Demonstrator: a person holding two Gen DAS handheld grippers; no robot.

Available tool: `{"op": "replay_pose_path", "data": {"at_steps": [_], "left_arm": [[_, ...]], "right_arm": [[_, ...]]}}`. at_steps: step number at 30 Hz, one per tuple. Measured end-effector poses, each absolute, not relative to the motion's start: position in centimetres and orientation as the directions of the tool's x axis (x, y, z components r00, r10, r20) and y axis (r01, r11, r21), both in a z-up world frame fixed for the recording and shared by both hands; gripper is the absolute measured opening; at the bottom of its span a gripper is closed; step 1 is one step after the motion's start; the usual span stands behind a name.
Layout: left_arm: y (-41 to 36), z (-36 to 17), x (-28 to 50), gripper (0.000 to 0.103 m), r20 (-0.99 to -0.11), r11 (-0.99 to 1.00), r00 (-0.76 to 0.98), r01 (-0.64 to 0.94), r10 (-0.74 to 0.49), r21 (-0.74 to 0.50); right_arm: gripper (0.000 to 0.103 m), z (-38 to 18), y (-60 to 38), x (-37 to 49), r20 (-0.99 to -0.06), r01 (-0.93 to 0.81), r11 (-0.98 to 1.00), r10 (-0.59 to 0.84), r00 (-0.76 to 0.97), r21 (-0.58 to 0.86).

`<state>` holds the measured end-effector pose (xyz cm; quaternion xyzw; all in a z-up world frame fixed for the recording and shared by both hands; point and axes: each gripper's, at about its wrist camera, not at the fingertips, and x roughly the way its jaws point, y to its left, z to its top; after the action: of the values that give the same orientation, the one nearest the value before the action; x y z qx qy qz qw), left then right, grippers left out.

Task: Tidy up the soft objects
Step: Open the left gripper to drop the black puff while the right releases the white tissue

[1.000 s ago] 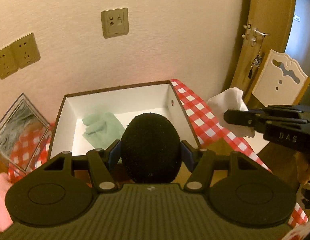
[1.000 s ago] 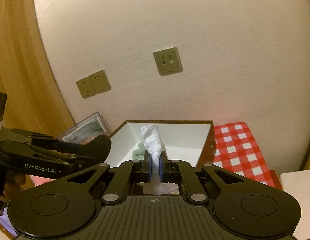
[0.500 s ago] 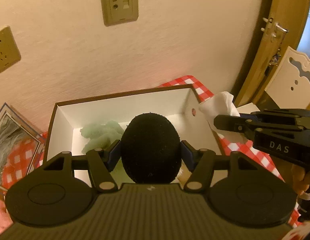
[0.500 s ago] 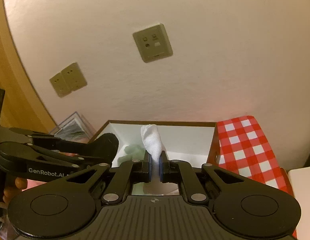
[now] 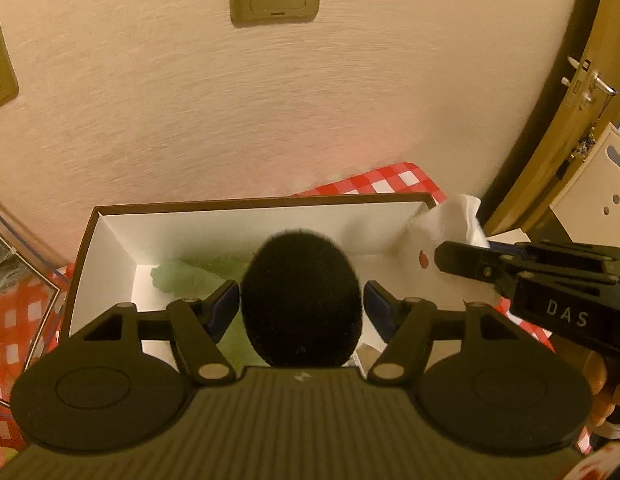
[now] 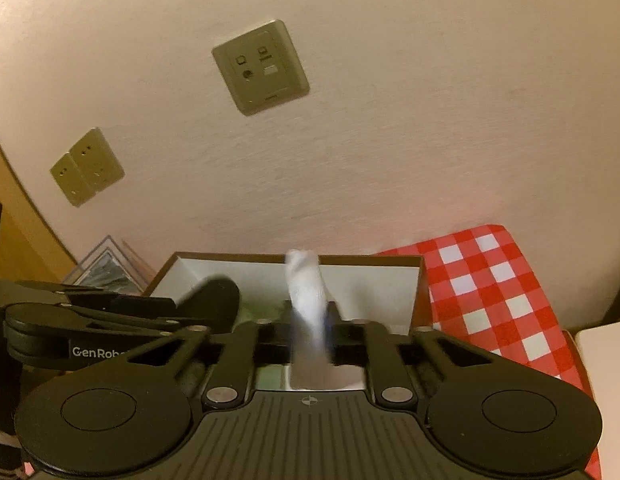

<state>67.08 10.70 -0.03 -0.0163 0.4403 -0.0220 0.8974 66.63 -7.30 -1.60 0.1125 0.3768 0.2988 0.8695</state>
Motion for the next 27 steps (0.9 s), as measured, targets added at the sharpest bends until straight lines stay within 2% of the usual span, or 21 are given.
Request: {"op": "replay_pose_path", "data": {"at_steps": [1, 3, 15, 27], "left_arm": [[10.7, -0.1, 67.2, 0.070, -0.790, 0.999, 0.611, 0.021, -0.047, -0.043], [10.8, -0.2, 67.4, 0.070, -0.794, 0.999, 0.606, 0.017, -0.037, -0.033], [11.0, 0.2, 64.4, 0.069, -0.811, 0.999, 0.585, 0.032, -0.002, 0.021], [8.0, 6.6, 55.1, 0.069, -0.736, 0.994, 0.676, 0.100, -0.040, 0.038]], "right_arm": [[0.050, -1.6, -7.3, 66.7, -0.585, -0.432, 0.797, 0.603, 0.541, 0.422], [0.060, -1.6, -7.5, 66.6, -0.574, -0.424, 0.802, 0.597, 0.560, 0.421], [0.061, -1.3, -9.1, 63.5, -0.581, -0.477, 0.774, 0.630, 0.516, 0.416], [0.061, 2.5, -13.1, 54.8, -0.497, -0.577, 0.720, 0.689, 0.527, 0.386]]}}
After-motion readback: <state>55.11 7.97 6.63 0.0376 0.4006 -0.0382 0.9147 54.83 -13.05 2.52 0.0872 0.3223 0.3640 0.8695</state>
